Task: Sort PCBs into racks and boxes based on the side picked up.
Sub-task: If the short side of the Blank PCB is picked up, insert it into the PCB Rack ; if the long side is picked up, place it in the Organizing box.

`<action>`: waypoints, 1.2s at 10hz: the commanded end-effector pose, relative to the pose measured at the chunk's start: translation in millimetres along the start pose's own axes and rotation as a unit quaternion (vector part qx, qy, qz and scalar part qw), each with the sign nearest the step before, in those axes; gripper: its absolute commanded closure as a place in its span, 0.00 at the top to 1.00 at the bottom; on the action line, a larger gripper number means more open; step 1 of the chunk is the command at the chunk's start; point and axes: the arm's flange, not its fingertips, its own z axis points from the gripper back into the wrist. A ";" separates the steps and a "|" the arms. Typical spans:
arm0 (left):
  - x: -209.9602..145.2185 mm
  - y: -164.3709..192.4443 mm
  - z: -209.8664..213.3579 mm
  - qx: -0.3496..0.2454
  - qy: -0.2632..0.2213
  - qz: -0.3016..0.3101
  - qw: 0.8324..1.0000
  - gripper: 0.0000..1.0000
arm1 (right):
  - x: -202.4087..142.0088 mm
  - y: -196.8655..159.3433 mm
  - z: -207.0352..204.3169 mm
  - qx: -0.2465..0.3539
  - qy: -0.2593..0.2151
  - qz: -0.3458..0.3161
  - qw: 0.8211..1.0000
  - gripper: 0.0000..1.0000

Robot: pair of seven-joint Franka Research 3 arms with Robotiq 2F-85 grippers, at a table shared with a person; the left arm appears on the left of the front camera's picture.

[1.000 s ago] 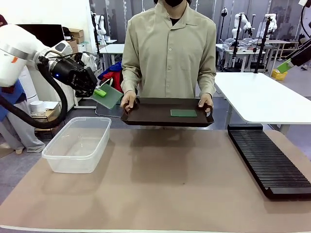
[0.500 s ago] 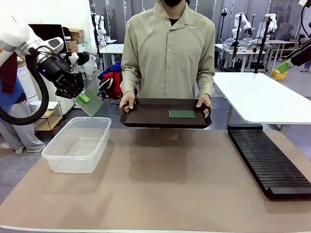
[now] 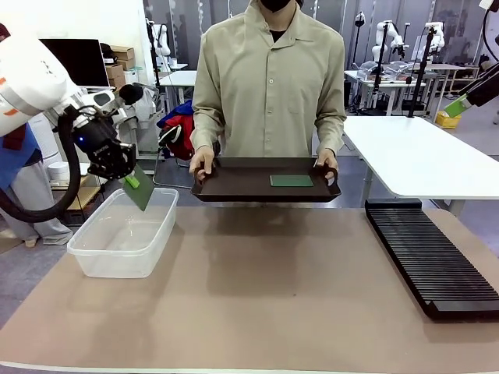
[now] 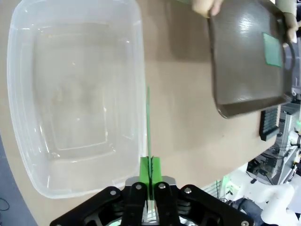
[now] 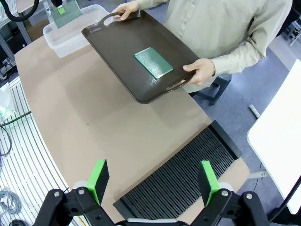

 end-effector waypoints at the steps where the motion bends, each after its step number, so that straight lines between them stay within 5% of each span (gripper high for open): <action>1: 0.8 18.3 -15.9 0.003 -0.018 -0.014 1.000 0.02 | -0.6 -0.1 -0.2 0.001 0.001 0.000 1.000 1.00; 6: 12.2 52.1 -46.8 -0.041 -0.002 -0.038 0.998 0.02 | -0.6 -0.1 -0.2 0.001 0.001 0.000 1.000 1.00; 7: 7.5 44.4 -37.9 -0.002 -0.008 -0.029 1.000 0.02 | -0.6 -0.1 -0.2 0.001 0.001 0.000 1.000 1.00; 12: 21.0 54.9 -52.3 -0.020 0.007 -0.037 0.999 0.02 | -0.6 -0.1 -0.2 0.001 0.001 0.000 1.000 1.00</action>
